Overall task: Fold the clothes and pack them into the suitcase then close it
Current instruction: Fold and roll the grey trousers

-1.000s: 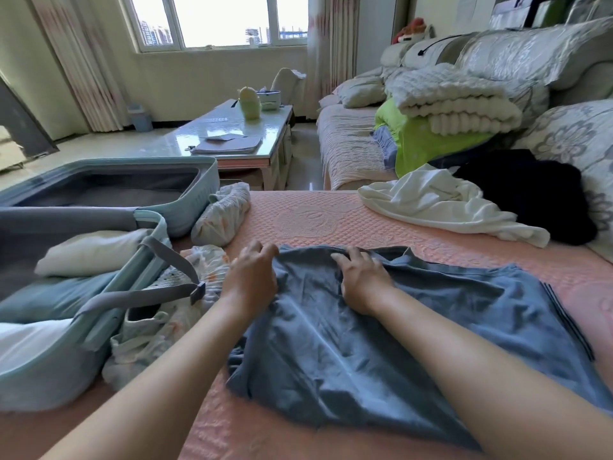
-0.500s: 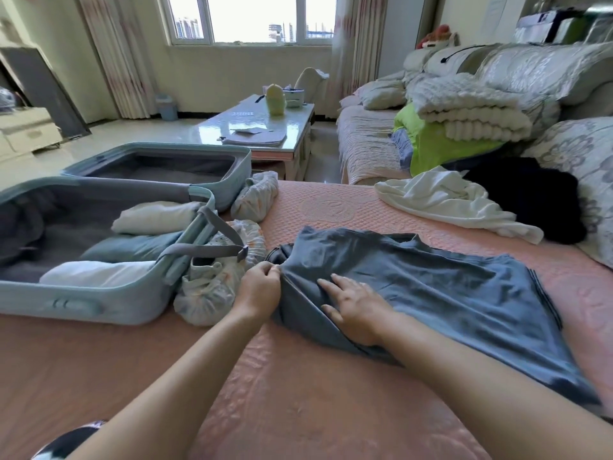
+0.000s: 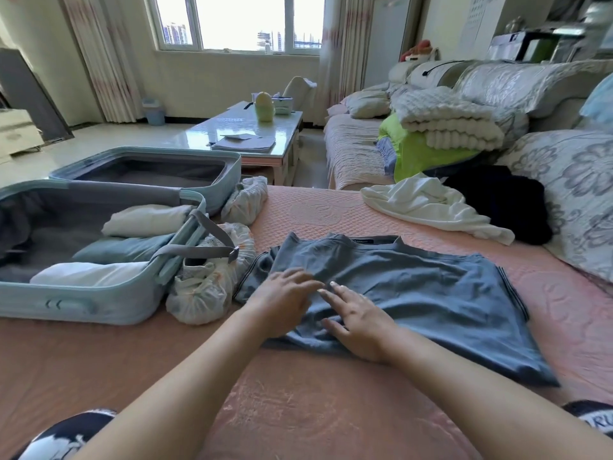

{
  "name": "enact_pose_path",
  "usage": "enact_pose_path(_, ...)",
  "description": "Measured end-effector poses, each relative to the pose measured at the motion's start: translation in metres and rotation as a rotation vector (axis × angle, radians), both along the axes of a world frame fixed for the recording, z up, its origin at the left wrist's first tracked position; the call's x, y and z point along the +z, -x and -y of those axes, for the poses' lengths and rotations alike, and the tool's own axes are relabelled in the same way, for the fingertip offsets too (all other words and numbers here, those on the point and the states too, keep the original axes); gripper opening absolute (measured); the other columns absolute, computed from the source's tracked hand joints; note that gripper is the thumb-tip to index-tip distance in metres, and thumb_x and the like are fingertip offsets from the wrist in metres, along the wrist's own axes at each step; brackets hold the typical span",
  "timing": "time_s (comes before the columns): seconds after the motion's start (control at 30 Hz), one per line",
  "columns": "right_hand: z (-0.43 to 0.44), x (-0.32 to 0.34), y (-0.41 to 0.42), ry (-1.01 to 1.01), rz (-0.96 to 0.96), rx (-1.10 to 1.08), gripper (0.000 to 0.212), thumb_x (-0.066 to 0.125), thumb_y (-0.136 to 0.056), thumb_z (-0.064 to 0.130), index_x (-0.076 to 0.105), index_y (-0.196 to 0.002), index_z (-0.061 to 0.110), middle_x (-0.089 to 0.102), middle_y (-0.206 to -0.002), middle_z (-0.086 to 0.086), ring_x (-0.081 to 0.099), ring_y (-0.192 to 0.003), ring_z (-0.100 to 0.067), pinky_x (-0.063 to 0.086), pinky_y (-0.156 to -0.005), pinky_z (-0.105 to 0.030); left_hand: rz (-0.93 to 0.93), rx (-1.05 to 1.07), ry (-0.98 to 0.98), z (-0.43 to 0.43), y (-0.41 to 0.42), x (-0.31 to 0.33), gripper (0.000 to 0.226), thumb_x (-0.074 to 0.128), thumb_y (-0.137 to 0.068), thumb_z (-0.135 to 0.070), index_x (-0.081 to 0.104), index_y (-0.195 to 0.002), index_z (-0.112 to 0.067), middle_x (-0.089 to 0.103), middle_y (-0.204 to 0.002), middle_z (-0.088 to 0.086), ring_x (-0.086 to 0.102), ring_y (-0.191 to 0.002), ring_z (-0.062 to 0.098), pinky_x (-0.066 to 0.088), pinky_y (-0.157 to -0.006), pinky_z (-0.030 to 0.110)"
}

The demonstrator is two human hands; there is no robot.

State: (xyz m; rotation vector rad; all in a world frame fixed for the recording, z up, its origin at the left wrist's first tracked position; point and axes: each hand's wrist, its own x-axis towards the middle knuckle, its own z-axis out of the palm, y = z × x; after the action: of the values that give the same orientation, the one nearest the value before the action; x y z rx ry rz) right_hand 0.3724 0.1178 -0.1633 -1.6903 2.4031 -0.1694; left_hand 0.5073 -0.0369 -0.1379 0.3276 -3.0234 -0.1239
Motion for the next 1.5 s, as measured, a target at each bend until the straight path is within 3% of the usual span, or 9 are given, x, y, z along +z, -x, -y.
enact_pose_path(0.13,-0.024,-0.005,0.030,-0.172,-0.045,-0.155,0.067,0.024,-0.102,0.061,-0.003,-0.159,0.039,-0.010,-0.168,-0.001,-0.010,-0.154,-0.019,-0.003,-0.123,-0.050,0.567,0.363,-0.130,-0.001,0.002,-0.012,0.069,0.030,-0.097,-0.047,-0.005,-0.156,-0.040,-0.013,-0.164,-0.011,-0.006,-0.152,0.031,0.012,-0.119,0.058)
enact_pose_path(0.3,-0.078,-0.007,0.074,-0.273,-0.067,-0.349,0.068,0.018,-0.101,0.064,-0.007,-0.159,0.037,-0.017,-0.167,-0.003,-0.014,-0.154,-0.021,-0.006,-0.123,-0.051,0.759,0.485,0.078,-0.023,0.026,0.015,0.071,0.028,-0.094,-0.041,0.008,-0.158,-0.017,0.002,-0.165,0.011,0.006,-0.150,0.038,0.007,-0.115,0.065)
enact_pose_path(0.43,-0.116,-0.003,0.094,-0.182,-0.057,-0.420,0.067,0.025,-0.102,0.059,0.007,-0.160,0.031,-0.002,-0.168,-0.005,-0.001,-0.155,-0.022,0.002,-0.124,-0.044,0.528,0.322,0.278,-0.049,0.057,0.010,0.054,0.043,-0.095,-0.034,0.042,-0.145,-0.014,0.034,-0.152,0.016,0.028,-0.141,0.035,0.016,-0.117,0.056)
enact_pose_path(0.57,-0.153,0.009,0.115,-0.055,-0.302,-0.620,0.050,0.040,-0.098,0.037,0.041,-0.146,0.023,0.039,-0.148,-0.010,0.040,-0.133,-0.029,0.037,-0.108,-0.041,0.106,-0.017,-0.019,-0.105,0.101,-0.008,0.044,0.042,-0.100,-0.034,0.045,-0.143,-0.025,0.039,-0.152,0.004,0.032,-0.142,0.024,0.026,-0.114,0.037)
enact_pose_path(0.67,-0.183,0.019,0.120,-0.179,-0.362,-0.870,0.041,0.036,-0.099,0.031,0.042,-0.136,0.016,0.048,-0.136,-0.013,0.051,-0.121,-0.030,0.043,-0.094,-0.039,0.128,-0.133,-0.081,-0.150,0.129,-0.014,0.047,0.034,-0.105,-0.037,0.032,-0.152,-0.033,0.020,-0.163,0.003,0.013,-0.151,0.021,0.015,-0.120,0.044)
enact_pose_path(0.93,-0.218,0.005,0.143,-0.134,-0.181,-0.805,0.055,0.041,-0.101,0.022,0.023,-0.152,0.022,0.062,-0.128,-0.009,0.063,-0.111,-0.029,0.048,-0.083,-0.037,0.331,-0.096,-0.062,-0.199,0.150,-0.043,0.071,0.026,-0.091,-0.075,-0.003,-0.152,-0.052,-0.017,-0.164,-0.002,-0.021,-0.150,0.025,-0.016,-0.110,0.069)
enact_pose_path(1.17,-0.216,0.031,0.197,0.076,-0.091,-0.923,0.040,0.038,-0.098,0.040,0.055,-0.124,0.015,0.064,-0.120,-0.011,0.062,-0.106,-0.032,0.050,-0.083,-0.036,0.093,-0.313,-0.032,-0.229,0.180,-0.011,0.066,0.054,-0.084,-0.070,0.041,-0.141,-0.039,0.033,-0.152,-0.003,0.030,-0.140,0.022,0.032,-0.110,0.044)
enact_pose_path(1.33,-0.203,0.021,0.221,0.007,0.044,-0.976,0.049,0.050,-0.093,0.050,0.064,-0.121,0.012,0.064,-0.125,-0.010,0.062,-0.113,-0.030,0.048,-0.086,-0.035,0.159,-0.398,-0.036,-0.282,0.202,-0.008,0.087,0.073,-0.069,-0.070,0.040,-0.135,-0.023,0.046,-0.131,0.003,0.045,-0.120,0.025,0.046,-0.092,0.044)
enact_pose_path(1.5,-0.197,0.017,0.228,0.073,0.198,-0.960,0.015,0.055,-0.087,0.025,0.061,-0.077,0.016,0.068,-0.105,-0.013,0.062,-0.088,-0.028,0.041,-0.070,-0.026,0.054,-0.345,-0.171,-0.274,0.211,-0.015,0.037,0.064,-0.090,-0.025,0.054,-0.125,-0.020,0.060,-0.116,0.007,0.061,-0.103,0.030,0.051,-0.081,0.041)
